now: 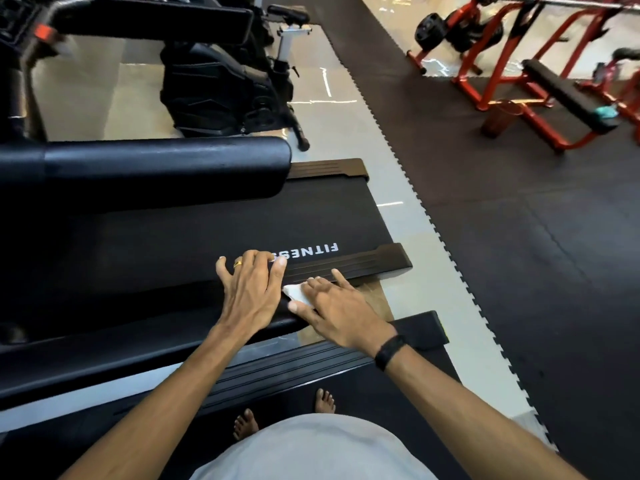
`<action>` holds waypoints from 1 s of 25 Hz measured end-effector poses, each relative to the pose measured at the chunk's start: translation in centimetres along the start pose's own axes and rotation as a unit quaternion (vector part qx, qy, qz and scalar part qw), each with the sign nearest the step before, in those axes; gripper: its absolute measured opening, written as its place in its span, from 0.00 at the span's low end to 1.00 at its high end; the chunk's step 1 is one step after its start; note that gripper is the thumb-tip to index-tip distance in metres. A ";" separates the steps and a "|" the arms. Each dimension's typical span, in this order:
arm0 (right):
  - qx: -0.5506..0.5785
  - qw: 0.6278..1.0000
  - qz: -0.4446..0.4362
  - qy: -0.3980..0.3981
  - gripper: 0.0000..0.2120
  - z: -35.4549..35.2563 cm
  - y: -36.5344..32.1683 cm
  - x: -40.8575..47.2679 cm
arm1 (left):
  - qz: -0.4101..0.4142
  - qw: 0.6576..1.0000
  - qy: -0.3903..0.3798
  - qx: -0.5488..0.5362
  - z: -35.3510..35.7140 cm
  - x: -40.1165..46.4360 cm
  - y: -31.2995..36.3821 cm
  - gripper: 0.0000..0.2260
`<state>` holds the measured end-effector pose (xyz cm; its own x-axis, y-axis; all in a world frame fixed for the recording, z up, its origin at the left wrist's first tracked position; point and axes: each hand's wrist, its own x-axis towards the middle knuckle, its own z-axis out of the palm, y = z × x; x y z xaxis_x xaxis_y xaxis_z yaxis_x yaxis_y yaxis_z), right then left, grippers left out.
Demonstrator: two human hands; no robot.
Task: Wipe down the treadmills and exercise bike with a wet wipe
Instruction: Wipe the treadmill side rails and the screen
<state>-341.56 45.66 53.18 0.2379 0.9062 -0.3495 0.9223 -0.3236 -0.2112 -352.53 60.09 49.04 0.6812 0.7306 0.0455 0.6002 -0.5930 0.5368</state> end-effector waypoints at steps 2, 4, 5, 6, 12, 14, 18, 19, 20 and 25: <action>0.015 1.000 0.019 0.014 0.34 0.4 -1.2 2.0 | 0.014 1.000 -0.006 -0.015 0.4 0.6 0.9 0.29; 0.043 0.998 0.007 0.040 0.26 1.3 -1.8 2.3 | 0.032 0.999 -0.014 -0.027 0.5 1.1 1.8 0.30; 0.054 0.997 -0.003 0.051 0.26 1.6 -1.7 1.5 | 0.040 0.999 -0.020 -0.030 0.5 1.2 1.9 0.31; 0.058 0.996 -0.014 0.060 0.27 1.7 -1.5 0.3 | 0.046 0.998 -0.025 -0.030 0.5 1.2 2.0 0.31; -0.004 0.994 0.081 0.073 0.37 1.4 -1.2 -0.3 | 0.065 0.996 -0.041 -0.036 0.6 0.6 2.1 0.31; 0.012 0.993 0.079 0.088 0.31 2.2 -3.0 0.8 | 0.070 0.996 -0.042 -0.043 0.3 0.3 2.0 0.30; 0.015 0.992 0.018 0.123 0.32 4.0 -3.8 -3.3 | 0.075 0.995 -0.045 -0.048 -0.4 -0.2 0.1 0.29; 0.006 0.991 0.028 0.131 0.34 4.3 -3.1 -4.1 | 0.071 0.996 -0.041 -0.045 -0.7 -0.4 -0.5 0.28; -0.004 0.989 0.051 0.137 0.36 4.3 -2.4 -4.3 | 0.066 0.996 -0.036 -0.043 -0.9 -0.5 -1.0 0.28; 0.018 0.983 0.131 0.129 0.45 3.5 -5.3 0.4 | 0.049 0.997 -0.025 -0.057 -2.3 -1.5 -2.0 0.27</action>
<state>-347.42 46.84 50.96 0.5398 0.8274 -0.1548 0.8083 -0.5609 -0.1792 -355.71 60.96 49.82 0.7557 0.6520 0.0615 0.4805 -0.6158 0.6244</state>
